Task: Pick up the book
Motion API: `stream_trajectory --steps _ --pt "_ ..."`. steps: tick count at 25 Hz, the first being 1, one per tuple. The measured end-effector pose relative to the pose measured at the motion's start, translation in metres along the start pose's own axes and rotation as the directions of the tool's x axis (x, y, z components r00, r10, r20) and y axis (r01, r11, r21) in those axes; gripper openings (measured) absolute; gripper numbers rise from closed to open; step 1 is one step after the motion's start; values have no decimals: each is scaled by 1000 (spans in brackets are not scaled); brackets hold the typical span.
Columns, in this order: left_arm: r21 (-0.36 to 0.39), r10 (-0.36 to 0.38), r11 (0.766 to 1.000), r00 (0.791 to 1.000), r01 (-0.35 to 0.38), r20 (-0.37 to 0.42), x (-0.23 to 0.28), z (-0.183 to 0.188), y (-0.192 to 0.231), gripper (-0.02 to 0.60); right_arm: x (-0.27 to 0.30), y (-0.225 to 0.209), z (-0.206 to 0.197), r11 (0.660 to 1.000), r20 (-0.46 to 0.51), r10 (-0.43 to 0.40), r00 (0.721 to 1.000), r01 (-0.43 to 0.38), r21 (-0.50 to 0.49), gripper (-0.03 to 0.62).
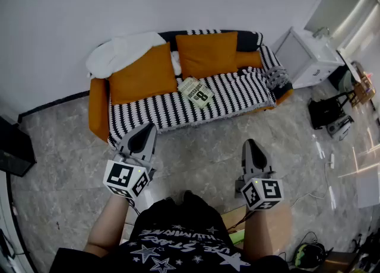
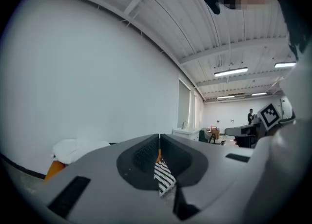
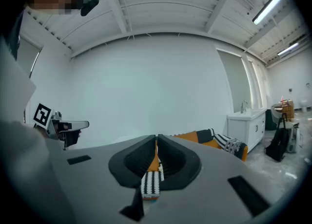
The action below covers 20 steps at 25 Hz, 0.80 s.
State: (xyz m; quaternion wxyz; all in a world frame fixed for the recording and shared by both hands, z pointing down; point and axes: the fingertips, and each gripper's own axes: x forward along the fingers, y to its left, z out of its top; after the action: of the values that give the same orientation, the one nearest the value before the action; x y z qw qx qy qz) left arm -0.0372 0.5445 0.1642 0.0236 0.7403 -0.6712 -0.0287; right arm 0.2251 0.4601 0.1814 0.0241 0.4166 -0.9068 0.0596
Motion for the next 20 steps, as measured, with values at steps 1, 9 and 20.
stream_trajectory --steps 1,9,20 --pt "9 -5 1000 1000 5 -4 0 -1 -2 17 -1 0 -1 1000 -3 -1 1000 1 -1 32" --pt "-11 -14 1000 1000 14 -17 3 -10 -6 16 4 1 -7 1000 -4 12 1000 -12 13 32" --pt "-29 28 999 999 -29 -31 -13 -7 13 16 1 1 -9 997 12 -21 1000 20 76 32"
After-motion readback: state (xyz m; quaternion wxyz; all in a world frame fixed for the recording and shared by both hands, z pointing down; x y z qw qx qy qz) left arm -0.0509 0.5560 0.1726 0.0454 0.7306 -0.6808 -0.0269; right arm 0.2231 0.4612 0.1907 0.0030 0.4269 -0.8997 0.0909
